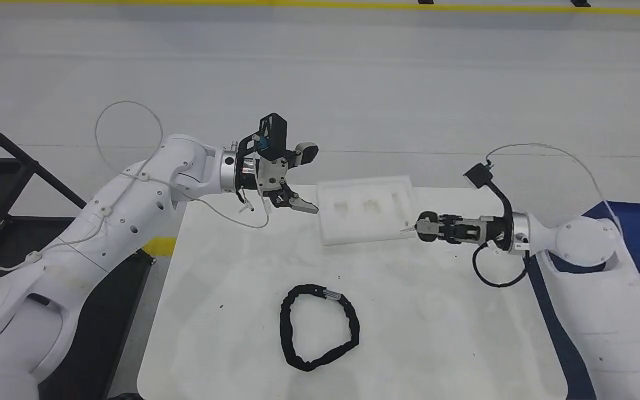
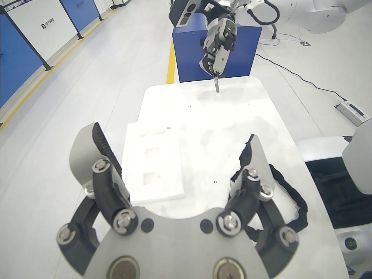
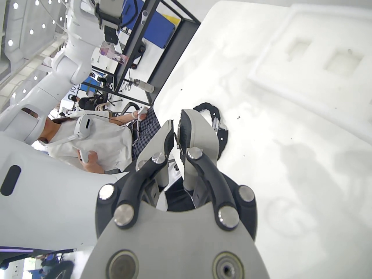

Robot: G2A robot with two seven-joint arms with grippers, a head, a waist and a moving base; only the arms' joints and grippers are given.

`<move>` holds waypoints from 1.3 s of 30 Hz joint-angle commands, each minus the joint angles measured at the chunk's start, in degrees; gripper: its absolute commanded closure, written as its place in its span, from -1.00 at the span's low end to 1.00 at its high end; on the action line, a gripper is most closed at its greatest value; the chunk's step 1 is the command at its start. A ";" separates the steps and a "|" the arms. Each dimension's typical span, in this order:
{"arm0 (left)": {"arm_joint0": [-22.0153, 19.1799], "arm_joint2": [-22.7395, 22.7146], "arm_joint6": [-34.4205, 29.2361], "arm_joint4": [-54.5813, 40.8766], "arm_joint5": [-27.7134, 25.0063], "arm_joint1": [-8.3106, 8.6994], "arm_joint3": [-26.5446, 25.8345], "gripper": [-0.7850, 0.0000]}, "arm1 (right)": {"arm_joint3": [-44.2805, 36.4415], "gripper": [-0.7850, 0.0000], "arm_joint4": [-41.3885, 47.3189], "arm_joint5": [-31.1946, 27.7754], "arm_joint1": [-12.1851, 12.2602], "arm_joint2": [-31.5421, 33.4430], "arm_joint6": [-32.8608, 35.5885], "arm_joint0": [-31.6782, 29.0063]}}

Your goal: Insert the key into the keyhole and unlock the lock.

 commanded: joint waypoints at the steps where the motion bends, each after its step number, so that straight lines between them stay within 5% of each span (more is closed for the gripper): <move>1: 0.00 0.00 0.00 -0.01 0.00 0.00 0.00 -1.00 | -1.43 1.00 -1.04 -0.12 0.13 0.90 -2.38 -1.22; 20: 0.46 -0.31 -2.67 1.89 2.16 0.05 -1.58 -1.00 | -2.27 1.00 -0.39 -0.85 0.36 2.21 -4.66 -2.66; 29: 7.48 0.26 -4.12 9.83 2.39 -0.06 -3.37 -1.00 | -2.27 1.00 -0.39 -0.85 0.36 2.21 -4.66 -2.66; 39: 13.77 2.84 1.20 19.73 0.13 -2.88 -0.06 -1.00 | -2.27 1.00 -0.39 -0.85 0.36 2.21 -4.66 -2.66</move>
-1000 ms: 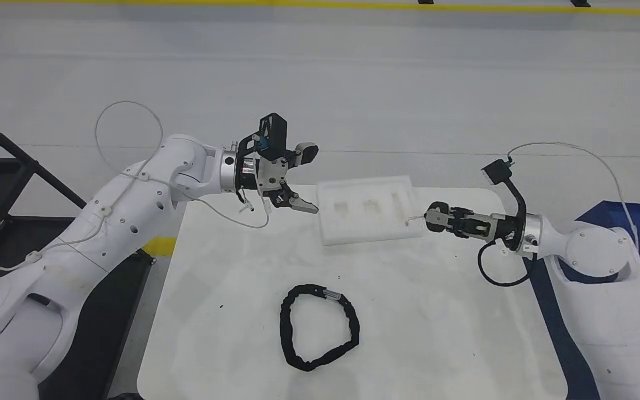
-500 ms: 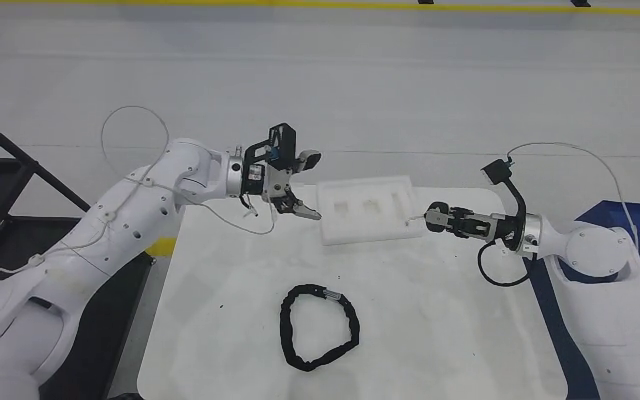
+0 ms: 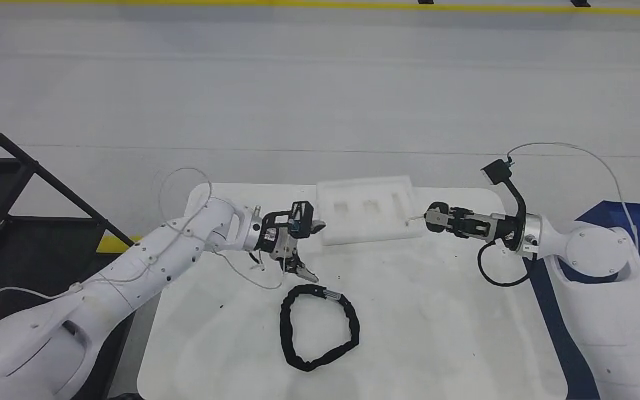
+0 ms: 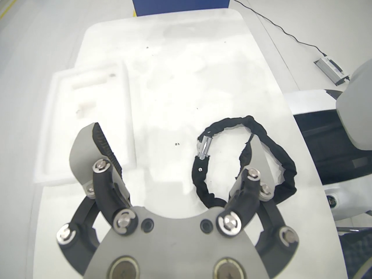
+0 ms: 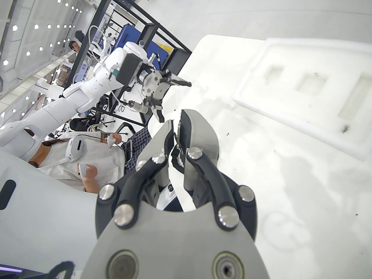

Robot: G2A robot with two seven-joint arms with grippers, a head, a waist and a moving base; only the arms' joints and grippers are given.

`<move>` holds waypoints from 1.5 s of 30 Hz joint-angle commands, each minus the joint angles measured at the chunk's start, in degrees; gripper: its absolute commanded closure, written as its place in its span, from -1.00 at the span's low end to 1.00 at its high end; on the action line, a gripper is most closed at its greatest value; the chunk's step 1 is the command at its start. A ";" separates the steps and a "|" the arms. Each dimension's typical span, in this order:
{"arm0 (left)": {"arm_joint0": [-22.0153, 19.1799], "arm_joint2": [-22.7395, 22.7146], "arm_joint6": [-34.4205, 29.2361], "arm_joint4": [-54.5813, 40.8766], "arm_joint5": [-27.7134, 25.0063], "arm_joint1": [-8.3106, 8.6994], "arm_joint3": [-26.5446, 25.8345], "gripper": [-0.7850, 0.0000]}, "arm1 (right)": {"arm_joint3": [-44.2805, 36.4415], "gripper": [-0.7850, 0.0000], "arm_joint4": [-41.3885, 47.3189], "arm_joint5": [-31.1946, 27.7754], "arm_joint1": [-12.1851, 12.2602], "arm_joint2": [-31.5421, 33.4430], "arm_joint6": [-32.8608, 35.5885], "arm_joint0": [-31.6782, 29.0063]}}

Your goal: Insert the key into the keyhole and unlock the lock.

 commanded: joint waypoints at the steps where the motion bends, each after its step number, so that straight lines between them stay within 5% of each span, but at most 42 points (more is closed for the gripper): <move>1: 0.50 0.39 0.89 1.82 -0.46 -0.68 1.00 -1.00 | 0.00 1.00 0.00 0.00 0.00 0.00 0.00 0.00; 20: 0.19 10.07 6.14 9.96 -0.49 -9.00 13.38 -1.00 | 0.00 1.00 0.00 0.00 0.00 0.00 0.00 0.00; 37: 0.19 10.07 6.14 9.96 -0.49 -9.00 13.38 -1.00 | 0.00 1.00 0.00 0.00 0.00 0.00 0.00 0.00; 45: 3.50 8.86 10.57 14.73 4.32 -9.35 13.31 -1.00 | 0.00 1.00 0.00 0.00 0.00 0.00 0.00 0.00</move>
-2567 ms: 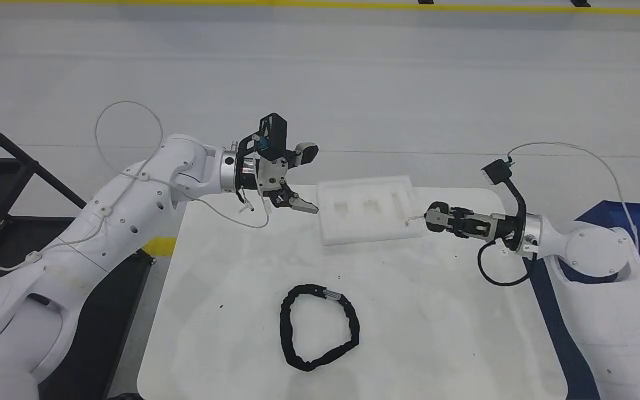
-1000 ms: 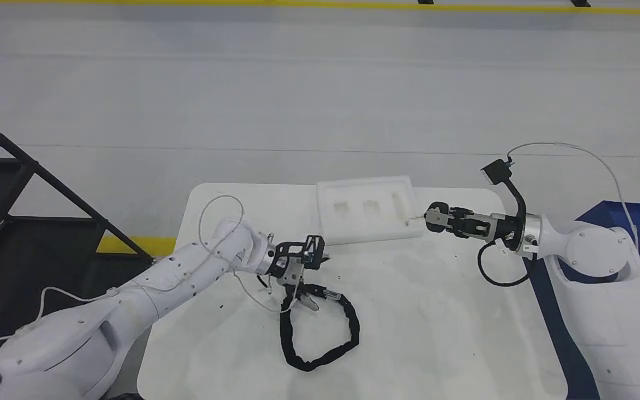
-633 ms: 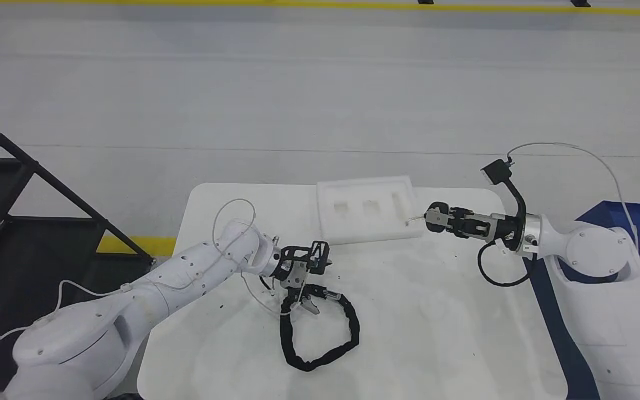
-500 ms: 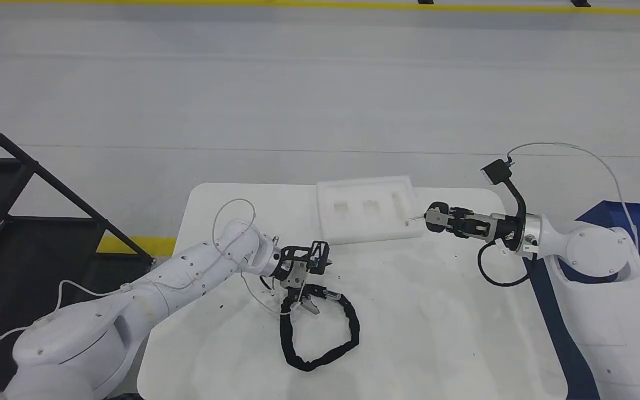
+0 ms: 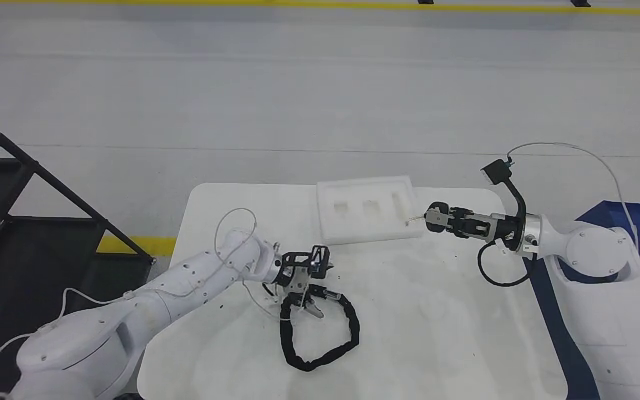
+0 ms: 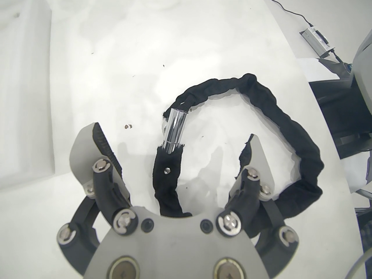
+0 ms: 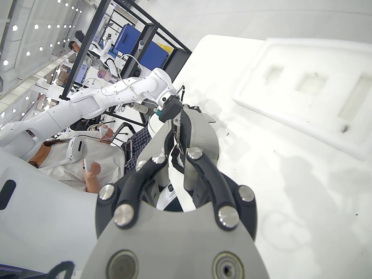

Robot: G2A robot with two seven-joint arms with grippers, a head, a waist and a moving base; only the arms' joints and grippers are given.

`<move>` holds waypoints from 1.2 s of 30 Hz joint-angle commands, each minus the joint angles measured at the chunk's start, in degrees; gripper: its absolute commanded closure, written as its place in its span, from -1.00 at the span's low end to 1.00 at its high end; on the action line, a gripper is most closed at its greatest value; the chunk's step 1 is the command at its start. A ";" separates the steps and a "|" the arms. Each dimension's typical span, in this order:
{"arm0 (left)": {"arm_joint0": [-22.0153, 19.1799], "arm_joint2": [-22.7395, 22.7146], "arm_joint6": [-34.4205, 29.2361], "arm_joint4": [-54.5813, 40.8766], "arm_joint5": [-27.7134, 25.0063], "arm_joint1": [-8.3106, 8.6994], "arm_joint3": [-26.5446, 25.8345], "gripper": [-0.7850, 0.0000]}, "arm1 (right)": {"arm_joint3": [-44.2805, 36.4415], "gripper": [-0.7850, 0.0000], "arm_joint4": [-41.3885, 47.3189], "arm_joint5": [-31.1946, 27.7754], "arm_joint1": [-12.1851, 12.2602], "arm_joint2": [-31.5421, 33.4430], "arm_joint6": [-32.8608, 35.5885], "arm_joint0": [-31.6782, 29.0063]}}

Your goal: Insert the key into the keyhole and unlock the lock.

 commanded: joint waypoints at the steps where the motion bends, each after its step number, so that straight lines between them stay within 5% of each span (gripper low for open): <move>1: 0.19 0.02 1.88 3.66 1.50 -0.14 0.10 -1.00 | 0.00 1.00 0.00 0.00 0.00 0.00 0.00 0.00; 6: 0.55 0.62 9.71 13.34 5.22 -0.68 0.80 -1.00 | 0.00 1.00 0.00 0.00 0.00 0.00 0.00 0.00; 15: 0.21 1.22 17.32 20.02 4.33 -3.43 6.30 -1.00 | 0.00 1.00 0.00 0.00 0.00 0.00 0.00 0.00; 18: 0.25 1.22 18.68 21.72 3.84 -4.37 8.17 -0.78 | 0.00 1.00 0.00 0.00 0.00 0.00 0.00 0.00; 21: 0.39 1.00 19.73 21.74 4.18 -5.26 10.36 -0.09 | 0.00 1.00 0.00 0.00 0.00 0.00 0.00 0.00; 27: 0.61 0.86 20.63 22.69 5.07 -6.83 13.07 0.19 | 0.00 1.00 0.00 0.00 0.00 0.00 0.00 0.00; 31: 0.71 0.81 20.87 23.46 5.39 -7.70 14.27 1.00 | 0.00 1.00 0.00 0.00 0.00 0.00 0.00 0.00; 36: 0.56 0.45 21.40 23.99 5.47 -8.53 15.11 1.00 | 0.00 1.00 0.00 0.00 0.00 0.00 0.00 0.00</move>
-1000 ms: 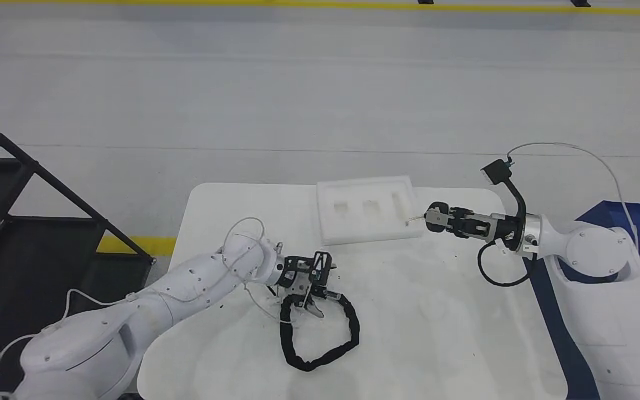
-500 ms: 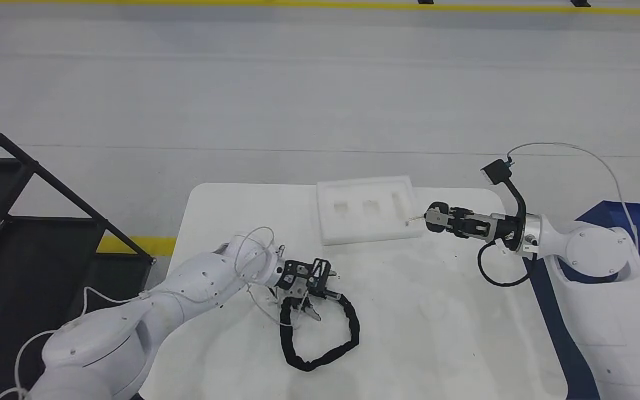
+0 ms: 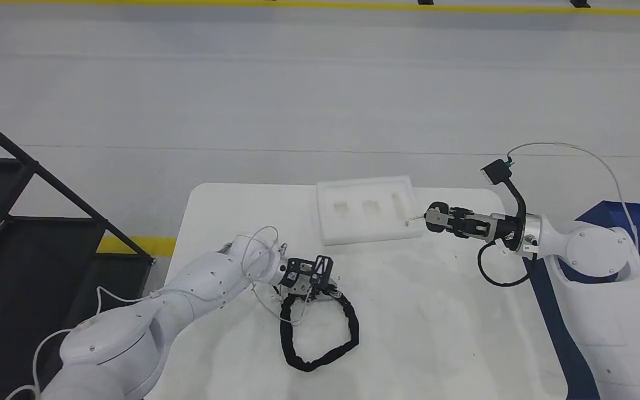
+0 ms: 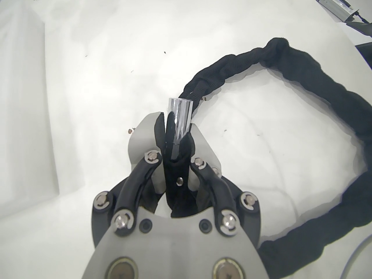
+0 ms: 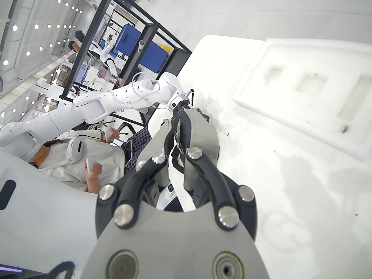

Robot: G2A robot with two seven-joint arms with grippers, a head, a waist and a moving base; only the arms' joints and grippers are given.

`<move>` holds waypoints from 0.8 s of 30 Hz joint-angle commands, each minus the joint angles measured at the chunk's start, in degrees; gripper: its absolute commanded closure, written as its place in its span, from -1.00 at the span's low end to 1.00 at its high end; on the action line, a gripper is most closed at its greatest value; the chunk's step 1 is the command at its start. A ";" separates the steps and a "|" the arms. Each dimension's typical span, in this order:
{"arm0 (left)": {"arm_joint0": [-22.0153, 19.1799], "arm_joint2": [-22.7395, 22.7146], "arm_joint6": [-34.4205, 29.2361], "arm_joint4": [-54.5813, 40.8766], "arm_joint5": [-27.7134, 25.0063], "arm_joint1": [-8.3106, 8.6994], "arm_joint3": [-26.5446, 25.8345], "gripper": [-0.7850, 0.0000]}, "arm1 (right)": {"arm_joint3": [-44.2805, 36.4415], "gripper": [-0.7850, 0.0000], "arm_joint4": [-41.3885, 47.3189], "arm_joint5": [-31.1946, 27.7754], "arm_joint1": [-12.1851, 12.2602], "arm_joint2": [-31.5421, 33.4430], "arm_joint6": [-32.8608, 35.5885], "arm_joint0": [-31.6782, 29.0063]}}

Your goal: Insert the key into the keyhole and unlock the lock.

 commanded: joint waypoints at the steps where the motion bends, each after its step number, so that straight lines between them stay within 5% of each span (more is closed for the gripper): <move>1: -0.15 -0.28 0.60 -0.02 -0.10 -0.15 0.04 1.00 | 0.00 1.00 0.00 0.00 0.00 0.00 0.00 0.00; 10: -1.34 -1.87 8.89 1.02 -3.59 1.25 -3.95 1.00 | 0.00 1.00 0.00 0.00 0.00 0.00 0.00 0.00; 24: -1.43 -3.37 16.02 -5.91 -1.23 7.12 -19.00 1.00 | -5.78 1.00 -4.30 5.47 0.88 -0.41 1.91 -4.36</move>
